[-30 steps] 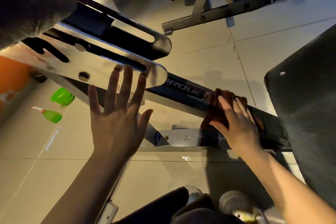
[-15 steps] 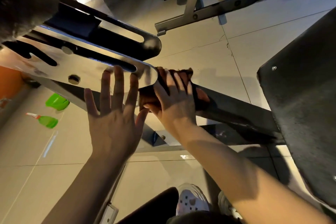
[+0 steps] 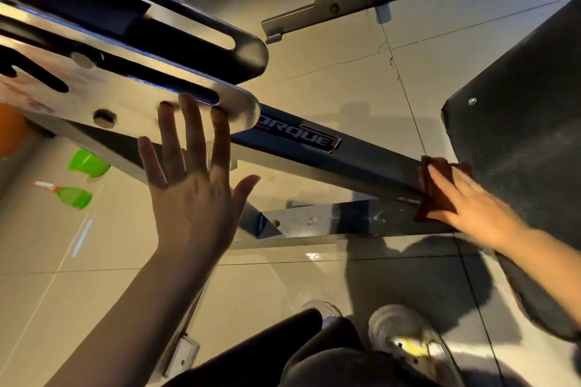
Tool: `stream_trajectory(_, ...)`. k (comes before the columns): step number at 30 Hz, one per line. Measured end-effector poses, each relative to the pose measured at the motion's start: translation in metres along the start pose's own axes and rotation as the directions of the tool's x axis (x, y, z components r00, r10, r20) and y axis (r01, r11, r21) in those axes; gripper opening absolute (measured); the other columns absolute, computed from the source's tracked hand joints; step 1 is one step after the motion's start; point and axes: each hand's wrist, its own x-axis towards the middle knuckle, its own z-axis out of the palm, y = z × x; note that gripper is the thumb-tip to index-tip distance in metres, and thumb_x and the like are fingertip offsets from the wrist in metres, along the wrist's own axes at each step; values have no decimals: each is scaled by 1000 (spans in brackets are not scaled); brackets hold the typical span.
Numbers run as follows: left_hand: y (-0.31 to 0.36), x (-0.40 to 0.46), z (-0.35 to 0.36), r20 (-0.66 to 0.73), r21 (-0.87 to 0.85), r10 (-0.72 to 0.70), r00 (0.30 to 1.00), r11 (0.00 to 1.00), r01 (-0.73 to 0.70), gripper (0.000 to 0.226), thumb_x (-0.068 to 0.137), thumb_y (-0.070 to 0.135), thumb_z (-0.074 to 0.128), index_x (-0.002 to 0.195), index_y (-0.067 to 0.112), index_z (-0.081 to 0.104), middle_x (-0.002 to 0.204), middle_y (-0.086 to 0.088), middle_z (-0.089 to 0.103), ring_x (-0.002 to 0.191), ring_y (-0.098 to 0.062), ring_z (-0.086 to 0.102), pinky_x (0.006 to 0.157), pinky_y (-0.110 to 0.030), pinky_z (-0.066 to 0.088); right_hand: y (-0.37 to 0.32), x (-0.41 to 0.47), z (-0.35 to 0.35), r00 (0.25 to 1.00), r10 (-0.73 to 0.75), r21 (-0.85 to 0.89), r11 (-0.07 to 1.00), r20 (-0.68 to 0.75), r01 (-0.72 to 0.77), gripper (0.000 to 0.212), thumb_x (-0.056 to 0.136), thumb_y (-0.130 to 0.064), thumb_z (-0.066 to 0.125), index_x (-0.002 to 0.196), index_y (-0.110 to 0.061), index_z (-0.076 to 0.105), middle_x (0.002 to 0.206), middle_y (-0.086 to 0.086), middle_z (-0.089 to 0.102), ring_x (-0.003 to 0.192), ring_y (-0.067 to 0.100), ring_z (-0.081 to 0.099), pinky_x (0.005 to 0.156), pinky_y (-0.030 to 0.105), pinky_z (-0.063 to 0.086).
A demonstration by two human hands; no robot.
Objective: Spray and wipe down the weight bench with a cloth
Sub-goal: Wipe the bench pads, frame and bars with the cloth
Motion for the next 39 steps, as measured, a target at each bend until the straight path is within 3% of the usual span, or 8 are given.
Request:
stream_trajectory(5,-1,0,-3,23,10,-3,1000,1000,3,99,89,63,46,150,24,-22,157,-8,-22,142,-25,-26,113,-47,-16,-6,2,-12,997,3,-50,999,77,1,99,90,-53,55,143,-38,-27,163,12,5,150,25,7,118,43,23)
stream_trajectory(14,7,-1,-6,65,-32,-39,997,999,41,95,92,68,38,151,19,-19,158,-11,-25,139,-26,-30,115,-47,-12,-194,10,-58,861,-266,18,953,-433,303,69,93,-46,53,153,-26,26,148,19,41,137,38,39,95,58,49)
stream_trajectory(17,17,-2,-13,34,-109,6,999,994,-2,89,93,67,31,153,15,-8,160,-15,-10,142,-25,-21,116,-49,-8,-237,19,-70,854,-276,27,947,-441,320,78,92,-41,60,154,-34,13,155,14,31,144,34,27,105,54,40)
stream_trajectory(20,28,-4,-17,-18,-117,206,978,971,-207,80,94,60,31,155,17,2,161,-10,-9,146,-28,-11,116,-53,-1,-206,23,-60,893,-267,200,914,-361,354,81,93,-43,56,152,-44,0,163,4,5,150,22,-3,120,54,13)
stream_trajectory(25,36,-7,4,62,-98,450,891,891,-443,71,96,59,33,153,22,12,161,-11,13,148,-31,12,117,-51,3,-104,9,-23,972,-95,390,904,-215,175,84,85,-64,50,150,-43,1,162,5,9,150,21,0,121,46,8)
stream_trajectory(28,30,-6,17,156,-48,412,898,911,-410,80,84,55,37,153,22,13,160,-12,16,146,-34,13,117,-46,-3,-43,3,-8,992,-32,222,973,-123,59,91,76,-77,37,147,-42,-8,158,21,18,148,35,12,115,56,26)
stream_trajectory(32,28,-2,16,180,-76,409,894,912,-402,81,82,53,36,153,20,11,159,-12,19,146,-31,16,118,-45,-4,7,-4,-21,984,-45,74,997,171,33,113,83,-38,73,134,-60,-25,160,9,12,145,30,22,113,44,33)
stream_trajectory(39,26,0,20,184,-116,425,886,905,-410,83,83,53,37,154,18,11,160,-11,17,148,-27,11,118,-44,-8,5,-3,-15,1000,-7,-161,987,-12,5,111,82,-37,74,147,-38,-17,147,10,36,138,28,34,101,44,43)
